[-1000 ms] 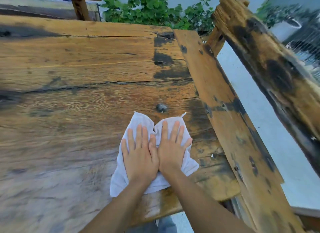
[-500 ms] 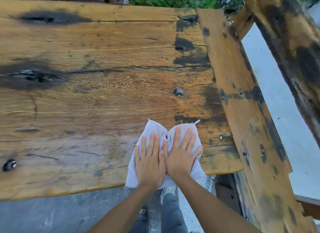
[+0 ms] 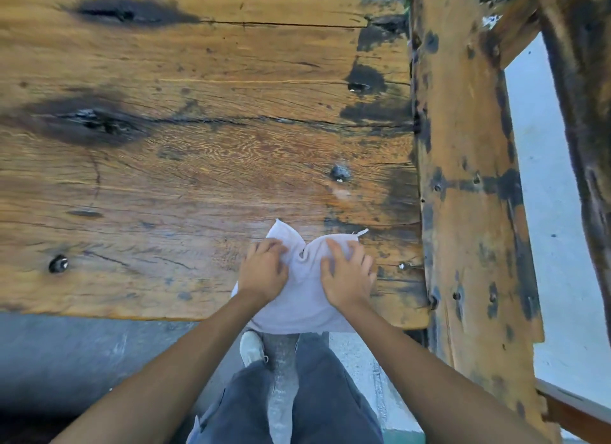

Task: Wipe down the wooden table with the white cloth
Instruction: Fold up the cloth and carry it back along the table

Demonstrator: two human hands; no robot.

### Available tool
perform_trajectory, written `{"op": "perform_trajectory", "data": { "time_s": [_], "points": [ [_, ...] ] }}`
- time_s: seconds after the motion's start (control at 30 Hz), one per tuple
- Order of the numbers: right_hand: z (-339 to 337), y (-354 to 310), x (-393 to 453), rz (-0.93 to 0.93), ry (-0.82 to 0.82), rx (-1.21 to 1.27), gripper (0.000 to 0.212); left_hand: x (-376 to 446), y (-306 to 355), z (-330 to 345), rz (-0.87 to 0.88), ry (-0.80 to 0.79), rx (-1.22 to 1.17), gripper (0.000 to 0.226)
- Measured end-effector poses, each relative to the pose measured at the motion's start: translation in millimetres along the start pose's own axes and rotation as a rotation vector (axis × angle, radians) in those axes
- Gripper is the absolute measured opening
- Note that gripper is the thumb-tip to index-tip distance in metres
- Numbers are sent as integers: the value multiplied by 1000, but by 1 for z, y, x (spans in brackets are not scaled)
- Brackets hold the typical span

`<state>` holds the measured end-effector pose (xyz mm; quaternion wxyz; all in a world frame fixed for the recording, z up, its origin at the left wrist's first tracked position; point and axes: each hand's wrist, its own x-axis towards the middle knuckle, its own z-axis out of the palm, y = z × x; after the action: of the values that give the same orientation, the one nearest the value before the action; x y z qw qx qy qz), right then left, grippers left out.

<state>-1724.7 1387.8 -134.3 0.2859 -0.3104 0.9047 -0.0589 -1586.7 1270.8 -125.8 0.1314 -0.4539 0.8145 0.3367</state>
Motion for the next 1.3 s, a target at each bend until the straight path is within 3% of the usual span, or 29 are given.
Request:
{"op": "perform_trajectory", "data": {
  "time_s": [0.07, 0.13, 0.2, 0.3, 0.47, 0.53, 0.63, 0.73, 1.0, 1.2, 1.3],
  "points": [
    [-23, 14, 14, -89, -41, 51, 47, 14, 15, -16, -11, 41, 77, 41],
    [-43, 25, 27, -168, -56, 50, 52, 30, 26, -30, 61, 61, 148, 52],
    [-56, 32, 41, -230, -95, 1, 59, 44, 31, -39, 135, -22, 221, 60],
    [-67, 36, 55, -213, -245, -20, 58, 57, 31, -41, 136, -182, 358, 52],
    [-71, 38, 56, -117, -257, 86, 10, 58, 5, -48, 79, -133, 410, 28],
    [-73, 39, 50, -106, -217, 182, 10, 54, -10, -58, 83, -131, 340, 19],
    [-92, 36, 45, -110, -182, 312, 8, 46, -31, -90, 70, -108, 41, 10],
    [-127, 29, 48, -146, -129, 441, 5, 39, -41, -140, 106, -100, -163, 14],
    [-223, -14, 57, -323, 53, 499, 10, 23, -15, -246, 166, 210, -461, 15],
    [-265, -39, 57, -417, 197, 479, 10, 12, 4, -293, 202, 387, -503, 18],
    [-270, -38, 52, -444, 222, 499, 12, 9, 2, -300, 239, 384, -468, 14]
  ]
}}
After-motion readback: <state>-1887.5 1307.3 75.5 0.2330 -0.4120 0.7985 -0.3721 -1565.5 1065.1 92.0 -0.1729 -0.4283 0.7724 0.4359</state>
